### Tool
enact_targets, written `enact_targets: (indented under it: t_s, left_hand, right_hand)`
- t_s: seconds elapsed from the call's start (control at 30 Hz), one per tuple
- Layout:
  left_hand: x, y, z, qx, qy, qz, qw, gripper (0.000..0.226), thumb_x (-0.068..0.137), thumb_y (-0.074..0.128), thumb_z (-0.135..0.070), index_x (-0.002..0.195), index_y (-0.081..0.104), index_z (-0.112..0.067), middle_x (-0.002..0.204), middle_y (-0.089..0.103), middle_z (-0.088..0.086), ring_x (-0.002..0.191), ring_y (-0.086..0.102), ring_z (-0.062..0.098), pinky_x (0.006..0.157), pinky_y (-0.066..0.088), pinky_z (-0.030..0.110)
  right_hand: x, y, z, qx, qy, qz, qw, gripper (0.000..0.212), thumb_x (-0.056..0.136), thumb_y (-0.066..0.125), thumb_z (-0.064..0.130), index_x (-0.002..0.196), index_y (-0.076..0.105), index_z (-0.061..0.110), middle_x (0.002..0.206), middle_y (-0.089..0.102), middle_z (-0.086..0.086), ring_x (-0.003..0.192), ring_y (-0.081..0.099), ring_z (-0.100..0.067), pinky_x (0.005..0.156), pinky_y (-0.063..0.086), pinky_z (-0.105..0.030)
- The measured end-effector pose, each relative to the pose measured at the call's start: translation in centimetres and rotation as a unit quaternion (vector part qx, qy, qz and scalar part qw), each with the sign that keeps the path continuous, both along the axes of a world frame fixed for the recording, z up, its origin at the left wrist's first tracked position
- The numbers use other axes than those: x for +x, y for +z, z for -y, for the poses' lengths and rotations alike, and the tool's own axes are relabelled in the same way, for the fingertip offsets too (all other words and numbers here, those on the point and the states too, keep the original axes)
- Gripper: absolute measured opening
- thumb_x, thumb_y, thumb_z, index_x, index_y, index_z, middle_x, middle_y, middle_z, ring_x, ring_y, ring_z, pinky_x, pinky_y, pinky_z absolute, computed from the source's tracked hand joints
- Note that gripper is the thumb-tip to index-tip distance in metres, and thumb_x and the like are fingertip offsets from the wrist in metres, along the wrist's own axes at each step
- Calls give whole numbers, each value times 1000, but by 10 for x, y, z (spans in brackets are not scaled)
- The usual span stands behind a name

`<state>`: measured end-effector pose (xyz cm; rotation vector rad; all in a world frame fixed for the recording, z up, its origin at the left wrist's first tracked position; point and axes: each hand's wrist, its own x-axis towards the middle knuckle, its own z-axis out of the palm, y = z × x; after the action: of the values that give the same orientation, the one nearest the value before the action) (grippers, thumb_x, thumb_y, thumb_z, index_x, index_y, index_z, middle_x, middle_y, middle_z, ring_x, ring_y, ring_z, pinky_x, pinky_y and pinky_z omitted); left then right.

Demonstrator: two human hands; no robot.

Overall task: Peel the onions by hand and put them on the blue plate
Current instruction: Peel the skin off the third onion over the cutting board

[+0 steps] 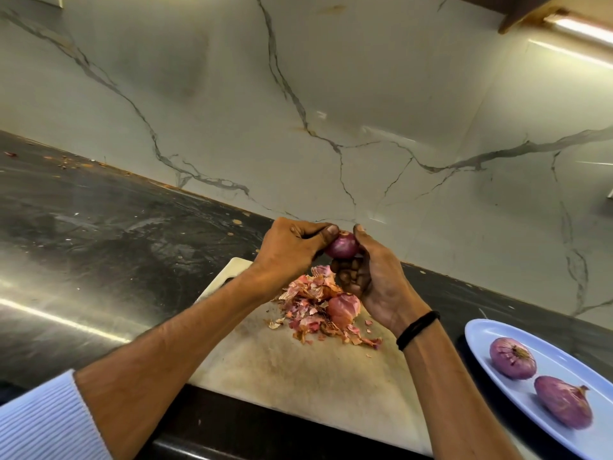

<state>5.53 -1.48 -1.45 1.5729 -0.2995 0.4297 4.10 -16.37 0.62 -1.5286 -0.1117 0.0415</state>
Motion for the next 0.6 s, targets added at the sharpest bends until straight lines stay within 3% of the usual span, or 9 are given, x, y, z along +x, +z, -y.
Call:
enact_targets:
  t_s: [0.1, 0.3, 0.37, 0.5, 0.6]
  left_hand:
    - [3, -4, -1, -5, 31, -20, 999, 24, 88, 72, -33, 108, 77, -20, 88, 78, -5, 73, 72, 8, 75, 61, 28]
    - [2, -3, -3, -29, 68, -36, 997, 14, 90, 73, -22, 100, 79, -16, 81, 78, -2, 73, 74, 12, 72, 61, 26]
    - [1, -2, -3, -7, 63, -27, 998, 16, 92, 71, -21, 106, 77, -16, 87, 78, -4, 77, 72, 9, 77, 61, 26]
    - [-4, 1, 1, 58, 12, -7, 998, 28, 93, 67, -29, 120, 71, -23, 106, 75, -10, 87, 64, 0, 87, 55, 22]
    - [-4, 2, 2, 18, -15, -31, 999, 22, 94, 64, -35, 109, 75, -23, 87, 75, -11, 70, 62, -4, 73, 50, 18]
  right_hand:
    - [-1, 2, -2, 11, -6, -7, 1000, 44, 104, 47, 40, 107, 62, -2, 64, 65, -10, 50, 49, -13, 40, 37, -17]
    - [-2, 2, -4, 19, -16, -14, 1000, 38, 105, 45, 35, 116, 58, 0, 66, 67, -9, 54, 55, -13, 47, 42, -20]
    - [-1, 2, -4, 29, -23, -17, 999, 38, 106, 44, 35, 114, 58, 0, 65, 66, -9, 53, 55, -14, 48, 42, -21]
    - [-2, 3, -2, 38, -35, -7, 999, 45, 105, 44, 40, 107, 59, -3, 58, 63, -10, 48, 51, -16, 35, 37, -16]
    - [-1, 2, -1, 21, -38, -1, 999, 50, 103, 45, 44, 105, 62, -3, 58, 63, -11, 46, 52, -13, 34, 36, -15]
